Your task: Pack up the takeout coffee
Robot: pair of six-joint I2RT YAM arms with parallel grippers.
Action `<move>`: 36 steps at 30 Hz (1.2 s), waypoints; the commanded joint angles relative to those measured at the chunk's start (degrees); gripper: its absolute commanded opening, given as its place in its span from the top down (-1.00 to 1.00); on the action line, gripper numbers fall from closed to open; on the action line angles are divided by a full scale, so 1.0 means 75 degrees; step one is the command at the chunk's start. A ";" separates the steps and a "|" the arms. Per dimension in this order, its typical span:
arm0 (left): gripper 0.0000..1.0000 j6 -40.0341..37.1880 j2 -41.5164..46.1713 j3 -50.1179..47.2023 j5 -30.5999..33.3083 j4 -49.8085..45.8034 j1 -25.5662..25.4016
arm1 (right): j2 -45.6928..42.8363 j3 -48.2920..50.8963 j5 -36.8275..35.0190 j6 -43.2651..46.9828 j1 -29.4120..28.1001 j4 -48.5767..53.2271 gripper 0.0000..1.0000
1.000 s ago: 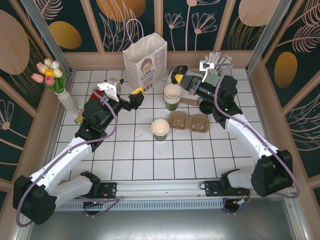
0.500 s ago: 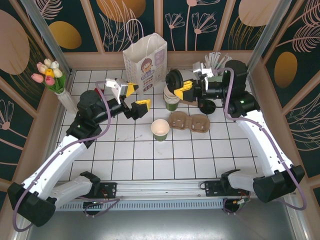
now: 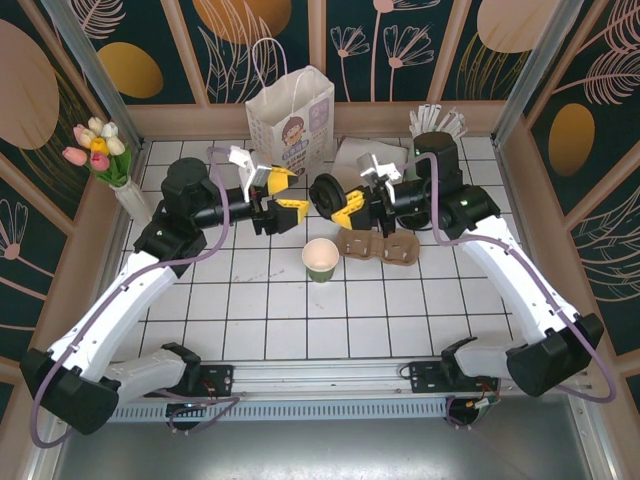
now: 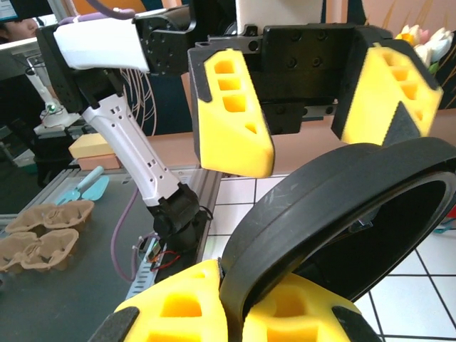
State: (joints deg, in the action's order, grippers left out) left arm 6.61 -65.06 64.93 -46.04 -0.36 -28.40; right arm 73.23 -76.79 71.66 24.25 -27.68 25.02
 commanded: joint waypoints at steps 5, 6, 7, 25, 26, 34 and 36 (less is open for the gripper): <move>-0.27 -0.0804 -0.0174 0.0415 -0.0557 -0.0627 0.0037 | -0.0011 -0.0314 0.0231 0.0523 -0.0269 0.0149 1.00; -0.24 -0.0832 -0.0173 0.0402 -0.0560 -0.0623 0.0036 | -0.0030 -0.0297 0.0238 0.0528 -0.0292 0.0113 1.00; -0.20 -0.0847 -0.0191 0.0402 -0.0635 -0.0629 0.0043 | -0.0038 -0.0296 0.0238 0.0527 -0.0311 0.0099 1.00; 0.13 -0.0574 -0.0519 0.0470 -0.1552 -0.0262 0.0059 | -0.0193 -0.0232 0.0345 0.0764 -0.0446 0.0101 1.00; 0.14 -0.0575 -0.0525 0.0472 -0.1487 -0.0257 0.0062 | -0.0197 -0.0254 0.0370 0.0837 -0.0446 0.0163 1.00; 0.03 -0.0322 -0.0461 0.0343 -0.0542 -0.0094 0.0329 | -0.0306 -0.0170 0.0361 0.1058 -0.0445 0.0311 1.00; 0.02 -0.0327 -0.0498 0.0343 -0.0664 -0.0121 0.0348 | -0.0318 -0.0152 0.0381 0.1050 -0.0446 0.0280 1.00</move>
State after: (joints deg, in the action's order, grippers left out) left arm 3.38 -68.42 67.22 -52.05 -3.18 -26.35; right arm 72.77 -76.90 71.96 29.76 -30.52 27.24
